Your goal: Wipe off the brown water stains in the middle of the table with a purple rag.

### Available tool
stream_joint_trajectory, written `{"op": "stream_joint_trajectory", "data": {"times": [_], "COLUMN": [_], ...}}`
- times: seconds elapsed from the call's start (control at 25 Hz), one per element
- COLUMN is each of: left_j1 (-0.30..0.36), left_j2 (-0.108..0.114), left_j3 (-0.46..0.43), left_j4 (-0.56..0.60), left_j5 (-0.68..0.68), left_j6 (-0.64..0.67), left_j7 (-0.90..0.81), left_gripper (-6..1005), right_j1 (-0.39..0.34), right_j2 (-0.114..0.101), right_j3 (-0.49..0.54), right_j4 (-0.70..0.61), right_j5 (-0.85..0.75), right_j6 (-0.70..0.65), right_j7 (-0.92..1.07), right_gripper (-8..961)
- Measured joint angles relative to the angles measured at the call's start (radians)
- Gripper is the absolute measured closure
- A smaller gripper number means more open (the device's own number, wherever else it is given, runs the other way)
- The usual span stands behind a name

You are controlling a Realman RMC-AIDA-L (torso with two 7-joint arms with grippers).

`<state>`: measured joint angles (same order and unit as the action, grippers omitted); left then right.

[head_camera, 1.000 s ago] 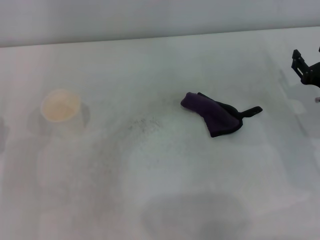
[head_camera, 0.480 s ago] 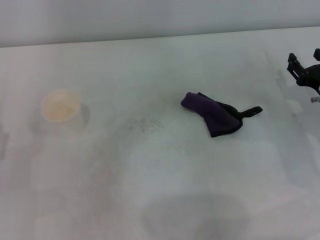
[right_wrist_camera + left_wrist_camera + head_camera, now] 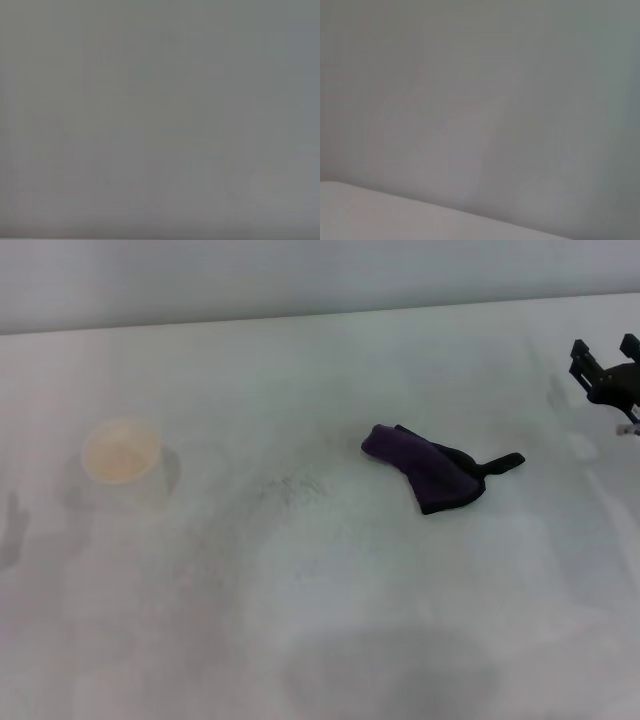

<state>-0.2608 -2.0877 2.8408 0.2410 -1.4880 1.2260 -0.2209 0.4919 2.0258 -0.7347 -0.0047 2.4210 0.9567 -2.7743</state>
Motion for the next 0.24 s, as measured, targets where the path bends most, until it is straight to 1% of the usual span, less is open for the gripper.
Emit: {"op": "stream_joint_trajectory", "data": {"times": [0.24], "left_j1": [0.000], "left_j2": [0.000], "left_j3": [0.000], "left_j4": [0.000], "left_j5": [0.000], "left_j6": [-0.001], "left_j7": [0.000], "left_gripper": [112], "right_j1": [0.014], "right_j2": [0.001], "right_j3": [0.000], "right_j4": [-0.002], "right_j5": [0.004], "right_j6": [-0.026], "right_j7": [0.004], "right_gripper": [255]}}
